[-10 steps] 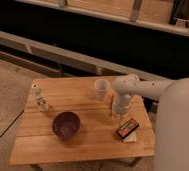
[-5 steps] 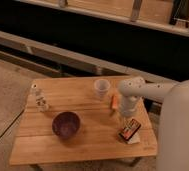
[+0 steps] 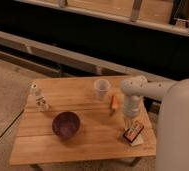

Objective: Push the eraser across the table

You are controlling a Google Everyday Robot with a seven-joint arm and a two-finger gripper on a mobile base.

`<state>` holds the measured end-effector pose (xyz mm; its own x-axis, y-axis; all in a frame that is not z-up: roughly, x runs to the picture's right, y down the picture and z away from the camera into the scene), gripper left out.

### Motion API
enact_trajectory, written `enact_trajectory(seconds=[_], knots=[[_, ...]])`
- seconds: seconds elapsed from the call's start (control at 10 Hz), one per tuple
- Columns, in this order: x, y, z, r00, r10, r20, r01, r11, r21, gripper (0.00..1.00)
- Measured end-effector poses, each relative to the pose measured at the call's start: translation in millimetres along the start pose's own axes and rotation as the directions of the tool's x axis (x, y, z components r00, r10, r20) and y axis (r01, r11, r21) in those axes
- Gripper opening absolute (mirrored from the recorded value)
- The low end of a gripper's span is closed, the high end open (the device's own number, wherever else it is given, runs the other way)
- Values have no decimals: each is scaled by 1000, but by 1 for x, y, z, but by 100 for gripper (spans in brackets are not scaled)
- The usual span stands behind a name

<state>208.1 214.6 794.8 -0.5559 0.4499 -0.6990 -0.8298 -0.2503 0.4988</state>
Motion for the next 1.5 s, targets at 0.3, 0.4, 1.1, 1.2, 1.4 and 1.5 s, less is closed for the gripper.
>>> enact_trajectory(seconds=[0.3, 0.4, 1.1, 1.2, 1.4, 1.5], knots=[[-1, -2, -2, 1000, 2, -3, -2, 1000, 30, 0], [-1, -2, -2, 1000, 4, -6, -3, 999, 38, 0], [-4, 6, -6, 1000, -14, -7, 14, 997, 76, 0], [-5, 14, -10, 999, -34, 4, 34, 997, 68, 0], [-4, 32, -15, 997, -74, 18, 73, 996, 56, 0], [-1, 42, -16, 995, -95, 18, 94, 994, 56, 0]])
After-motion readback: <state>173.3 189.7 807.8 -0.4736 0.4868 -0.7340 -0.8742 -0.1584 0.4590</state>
